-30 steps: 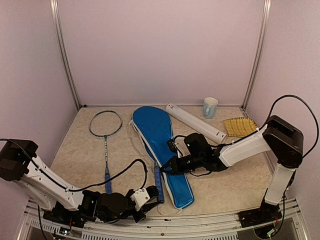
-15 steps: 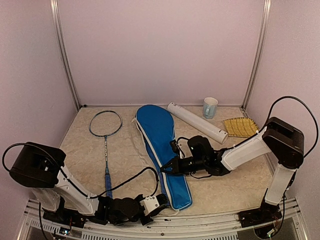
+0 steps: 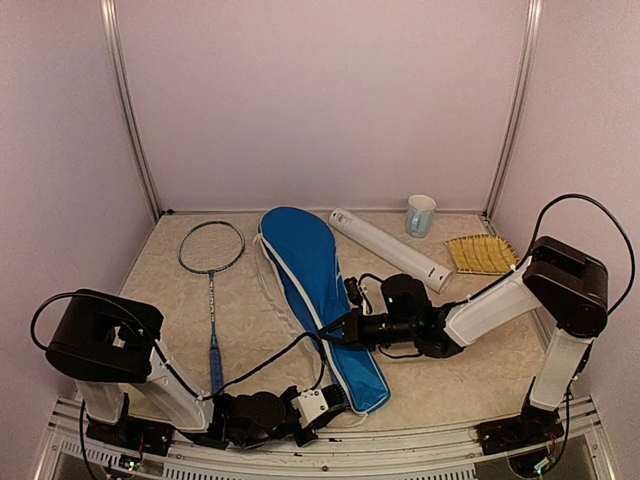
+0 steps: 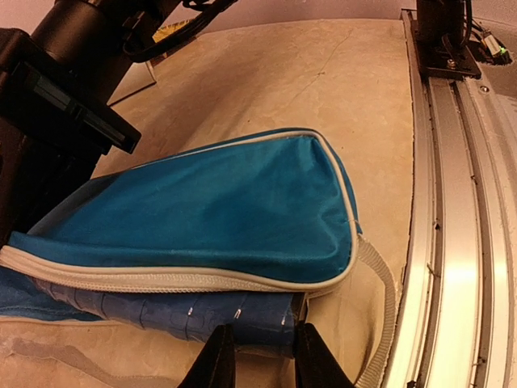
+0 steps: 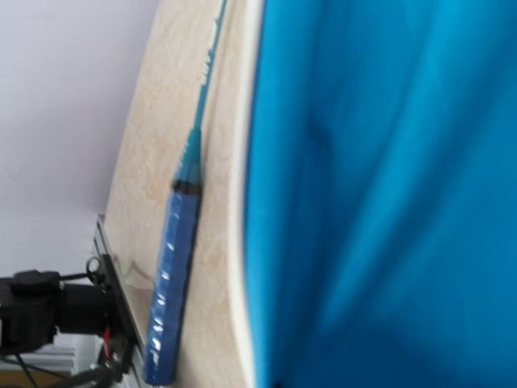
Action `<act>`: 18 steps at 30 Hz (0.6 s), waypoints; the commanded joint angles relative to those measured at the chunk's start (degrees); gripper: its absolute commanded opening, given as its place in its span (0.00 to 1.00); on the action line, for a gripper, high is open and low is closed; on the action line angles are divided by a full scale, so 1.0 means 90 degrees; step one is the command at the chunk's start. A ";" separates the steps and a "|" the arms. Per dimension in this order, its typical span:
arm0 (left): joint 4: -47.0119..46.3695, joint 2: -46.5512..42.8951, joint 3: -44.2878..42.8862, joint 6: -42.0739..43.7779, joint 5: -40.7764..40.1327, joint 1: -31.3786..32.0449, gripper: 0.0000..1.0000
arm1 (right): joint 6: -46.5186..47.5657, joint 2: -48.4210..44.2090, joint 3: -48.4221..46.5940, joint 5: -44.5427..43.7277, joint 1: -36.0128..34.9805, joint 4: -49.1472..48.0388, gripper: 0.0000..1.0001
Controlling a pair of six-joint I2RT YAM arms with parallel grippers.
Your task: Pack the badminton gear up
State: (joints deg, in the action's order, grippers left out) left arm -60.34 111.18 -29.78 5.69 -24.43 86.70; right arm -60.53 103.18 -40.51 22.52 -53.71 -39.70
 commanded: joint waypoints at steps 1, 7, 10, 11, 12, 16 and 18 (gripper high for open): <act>-0.0448 0.0188 -0.0217 0.0307 -0.0820 -0.0484 0.23 | -0.0297 0.0012 0.0229 0.0903 -0.0409 -0.0370 0.00; -0.0685 0.0237 -0.0305 0.0366 -0.0935 -0.0509 0.23 | -0.0644 0.0135 0.0388 0.0937 -0.0423 -0.0803 0.00; -0.0865 -0.0016 -0.0262 0.0304 -0.0974 -0.0502 0.23 | -0.0731 0.0225 0.0442 0.0902 -0.0473 -0.0940 0.00; -0.0958 -0.0110 -0.0248 0.0276 -0.0956 -0.0502 0.23 | -0.0757 0.0246 0.0448 0.0892 -0.0500 -0.0990 0.00; -0.0971 -0.0160 -0.0270 0.0238 -0.0971 -0.0502 0.24 | -0.0794 0.0270 0.0461 0.0866 -0.0513 -0.1045 0.00; -0.0937 0.0220 -0.0363 0.0383 -0.0785 -0.0607 0.28 | -0.0814 0.0272 0.0531 0.0795 -0.0533 -0.1083 0.00; -0.0683 0.0376 -0.0382 0.0460 -0.0764 -0.0613 0.29 | -0.0825 0.0260 0.0562 0.0781 -0.0529 -0.1010 0.00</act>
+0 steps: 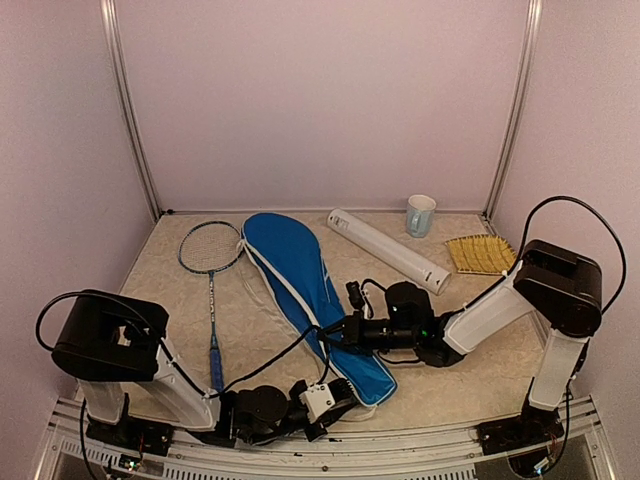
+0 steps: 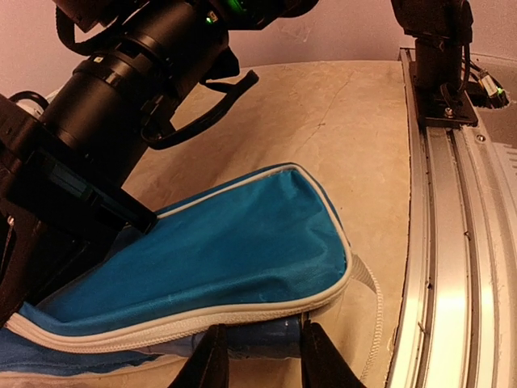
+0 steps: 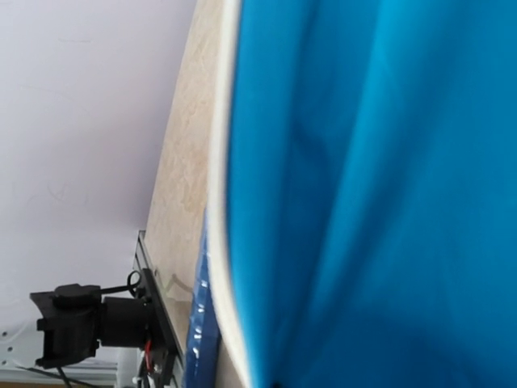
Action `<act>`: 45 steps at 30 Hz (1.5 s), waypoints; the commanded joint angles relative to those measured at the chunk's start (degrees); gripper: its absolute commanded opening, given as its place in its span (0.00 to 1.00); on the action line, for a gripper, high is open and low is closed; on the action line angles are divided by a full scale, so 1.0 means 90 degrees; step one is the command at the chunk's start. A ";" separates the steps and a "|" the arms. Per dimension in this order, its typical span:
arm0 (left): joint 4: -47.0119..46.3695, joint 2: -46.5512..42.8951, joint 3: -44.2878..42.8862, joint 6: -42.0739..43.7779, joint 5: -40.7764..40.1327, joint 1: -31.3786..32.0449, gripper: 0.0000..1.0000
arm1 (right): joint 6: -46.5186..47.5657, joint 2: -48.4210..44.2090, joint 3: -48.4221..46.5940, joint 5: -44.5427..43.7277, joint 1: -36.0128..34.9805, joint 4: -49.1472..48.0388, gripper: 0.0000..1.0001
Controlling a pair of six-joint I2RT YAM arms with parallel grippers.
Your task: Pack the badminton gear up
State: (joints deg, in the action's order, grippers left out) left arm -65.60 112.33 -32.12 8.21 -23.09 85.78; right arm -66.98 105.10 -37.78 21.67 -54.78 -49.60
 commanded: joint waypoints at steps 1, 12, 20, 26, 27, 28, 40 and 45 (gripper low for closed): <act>0.0047 0.0295 -0.0130 0.0183 -0.0866 -0.0530 0.29 | -0.0120 0.0037 0.0286 0.0858 -0.0409 0.0121 0.00; 0.0676 0.0531 -0.0096 -0.0057 -0.0801 -0.0562 0.29 | 0.0396 -0.0327 0.0028 0.0923 -0.0413 0.1236 0.42; 0.0704 0.0477 -0.0015 -0.0063 -0.0791 -0.0556 0.29 | 0.1710 -0.1504 -0.0497 0.0374 -0.0308 0.3277 0.46; 0.0716 0.0450 -0.0024 -0.0075 -0.0818 -0.0571 0.28 | 0.2551 -0.2310 -0.0473 -0.0790 0.0081 0.5153 0.45; 0.0702 0.0448 -0.0022 -0.0081 -0.0813 -0.0575 0.28 | 0.2629 -0.2384 -0.0449 -0.0937 0.0129 0.5346 0.45; 0.0691 0.0448 -0.0022 -0.0085 -0.0813 -0.0581 0.28 | 0.2695 -0.2428 -0.0421 -0.0979 0.0189 0.5492 0.45; 0.0617 0.0438 -0.0071 -0.0082 -0.0837 -0.0647 0.26 | 0.3123 -0.1784 -0.0048 -0.0692 0.0628 0.5436 0.32; 0.0462 0.0420 -0.0170 0.0054 -0.0846 -0.0724 0.24 | 0.2998 -0.1559 0.0117 -0.0179 0.0626 0.4995 0.10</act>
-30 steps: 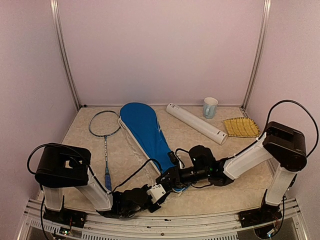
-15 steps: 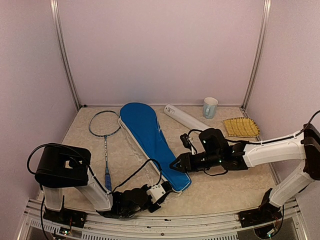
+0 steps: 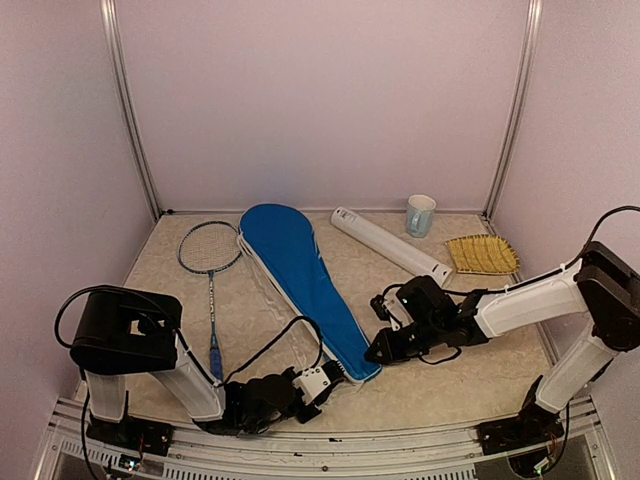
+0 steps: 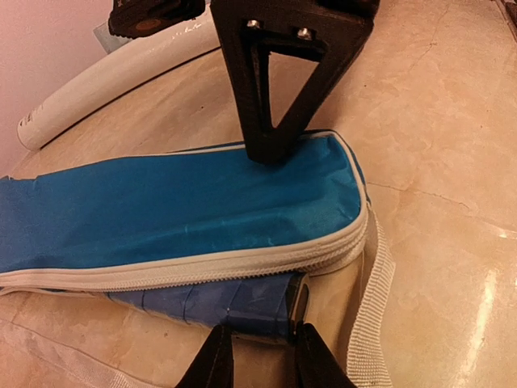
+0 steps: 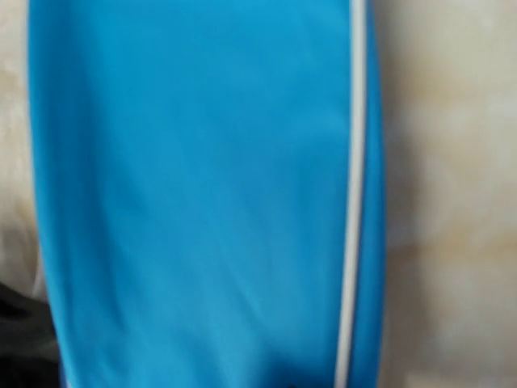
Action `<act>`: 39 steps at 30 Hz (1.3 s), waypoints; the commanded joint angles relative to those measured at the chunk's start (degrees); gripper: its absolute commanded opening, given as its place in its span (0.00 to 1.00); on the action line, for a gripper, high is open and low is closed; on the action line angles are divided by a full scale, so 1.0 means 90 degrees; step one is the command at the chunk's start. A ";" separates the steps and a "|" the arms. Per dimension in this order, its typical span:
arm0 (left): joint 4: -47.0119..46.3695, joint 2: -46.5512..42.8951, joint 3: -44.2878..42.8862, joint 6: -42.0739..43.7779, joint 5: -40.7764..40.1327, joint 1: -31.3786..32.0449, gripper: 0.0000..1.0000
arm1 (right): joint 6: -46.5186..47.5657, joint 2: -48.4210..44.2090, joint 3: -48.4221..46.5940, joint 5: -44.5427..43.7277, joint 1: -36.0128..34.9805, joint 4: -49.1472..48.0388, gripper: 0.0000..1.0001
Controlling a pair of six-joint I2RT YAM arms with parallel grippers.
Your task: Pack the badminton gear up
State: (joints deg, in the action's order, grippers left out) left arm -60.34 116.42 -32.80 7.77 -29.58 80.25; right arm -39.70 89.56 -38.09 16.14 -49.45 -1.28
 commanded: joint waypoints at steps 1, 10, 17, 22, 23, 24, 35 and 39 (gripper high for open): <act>-0.0159 -0.0047 -0.0134 0.0156 -0.0125 -0.0114 0.24 | -0.0054 0.0197 0.0187 0.0515 0.0027 -0.0449 0.08; -0.0129 -0.0178 -0.0646 0.0573 0.0120 -0.0246 0.23 | -0.0277 0.0195 0.0407 0.0907 0.0023 -0.0880 0.00; -0.0312 0.0211 -0.0712 0.0622 0.0279 -0.0452 0.23 | -0.0359 0.0026 0.0481 0.0945 0.0011 -0.0934 0.00; -0.0449 -0.0433 -0.0098 0.0736 0.0017 -0.0144 0.26 | -0.0253 -0.0440 0.0403 0.0660 0.0031 -0.0686 0.03; -0.0416 -0.0586 0.0038 0.0718 0.0008 -0.0067 0.26 | -0.0189 -0.0546 0.0352 0.0582 0.0051 -0.0611 0.05; -0.0357 -0.0722 0.0166 0.0681 -0.0028 0.0008 0.27 | -0.0133 -0.0643 0.0309 0.0523 0.0086 -0.0525 0.06; 0.0142 -0.0862 0.0590 0.0032 0.0318 0.0025 0.29 | 0.0593 -0.0491 0.0041 0.0365 0.0761 0.0199 0.19; 0.0220 -0.0642 0.0398 -0.0033 0.0522 -0.0064 0.28 | 0.0700 -0.0200 -0.0007 0.0517 0.0797 0.0026 0.20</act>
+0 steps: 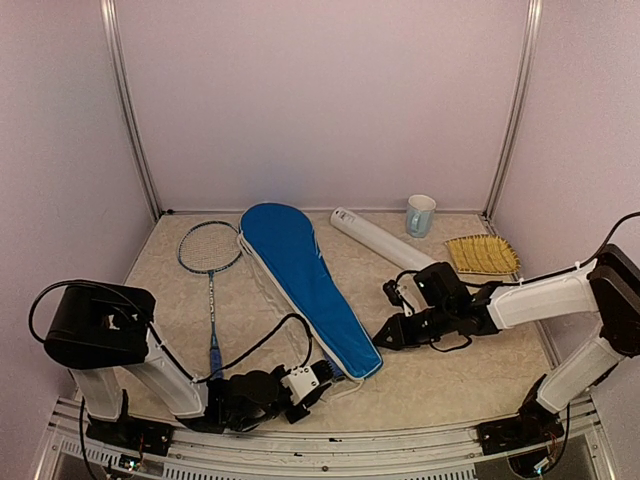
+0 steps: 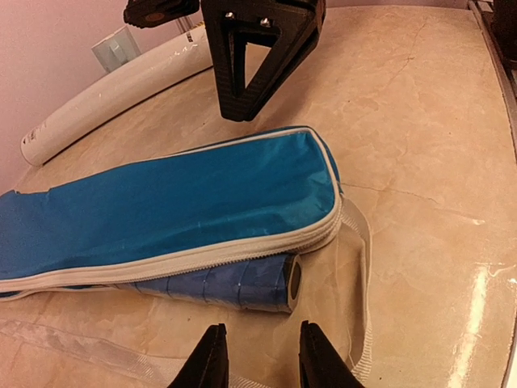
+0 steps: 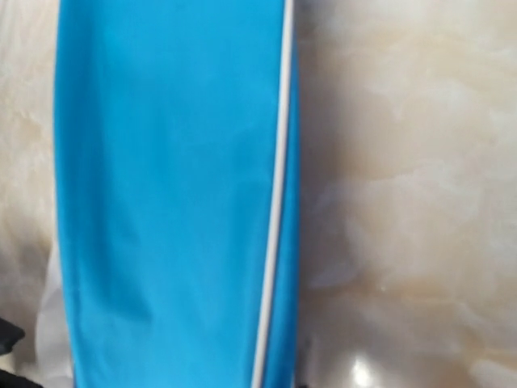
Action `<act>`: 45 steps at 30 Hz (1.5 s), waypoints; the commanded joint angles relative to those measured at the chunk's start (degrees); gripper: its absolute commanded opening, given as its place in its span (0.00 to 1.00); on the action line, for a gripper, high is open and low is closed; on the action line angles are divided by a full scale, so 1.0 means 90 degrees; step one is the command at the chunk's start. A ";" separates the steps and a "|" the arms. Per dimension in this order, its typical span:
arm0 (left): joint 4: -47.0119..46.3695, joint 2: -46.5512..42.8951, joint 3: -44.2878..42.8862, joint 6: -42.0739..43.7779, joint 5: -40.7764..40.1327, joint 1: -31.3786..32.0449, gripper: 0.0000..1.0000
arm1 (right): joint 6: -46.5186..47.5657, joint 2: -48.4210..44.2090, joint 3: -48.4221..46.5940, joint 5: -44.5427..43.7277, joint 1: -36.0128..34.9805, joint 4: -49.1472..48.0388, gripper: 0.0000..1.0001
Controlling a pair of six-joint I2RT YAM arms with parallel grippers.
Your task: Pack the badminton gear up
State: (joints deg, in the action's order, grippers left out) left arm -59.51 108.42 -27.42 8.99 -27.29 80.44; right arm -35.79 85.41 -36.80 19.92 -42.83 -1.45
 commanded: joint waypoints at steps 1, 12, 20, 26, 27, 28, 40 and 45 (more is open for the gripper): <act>0.0143 0.0304 -0.0239 -0.0183 0.0298 -0.0106 0.28 | 0.0266 0.0338 -0.0151 0.0154 0.0061 -0.0020 0.20; 0.0231 0.0682 -0.0609 -0.0374 0.0532 -0.0360 0.27 | 0.0189 0.0807 -0.0030 0.0582 0.0070 -0.0481 0.13; 0.0215 0.0904 -0.1079 -0.0205 0.0647 -0.0579 0.20 | 0.0029 0.0996 0.0133 0.0908 0.0053 -0.0844 0.06; 0.0150 0.1029 -0.1501 -0.0025 0.0692 -0.0711 0.19 | -0.0005 0.1057 0.0192 0.0997 -0.0015 -0.0932 0.03; 0.0170 0.1059 -0.1581 -0.0019 0.0722 -0.0739 0.19 | -0.0021 0.1065 0.0199 0.1006 -0.0025 -0.0941 0.03; 0.0167 0.1109 -0.1641 -0.0030 0.0782 -0.0772 0.19 | -0.0031 0.1051 0.0209 0.1029 -0.0035 -0.0963 0.03; 0.0161 0.0777 -0.0952 -0.0081 0.1473 -0.0832 0.25 | -0.0208 0.0564 0.0351 0.1145 -0.0141 -0.0958 0.08; 0.0307 0.0363 -0.0451 -0.0320 0.1138 -0.0795 0.26 | 0.0119 0.0278 0.0078 0.0731 0.0144 -0.0575 0.16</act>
State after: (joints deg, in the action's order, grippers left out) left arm -57.71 114.39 -33.82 7.66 -15.11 73.32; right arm -36.86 90.59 -34.22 27.57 -43.07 -9.52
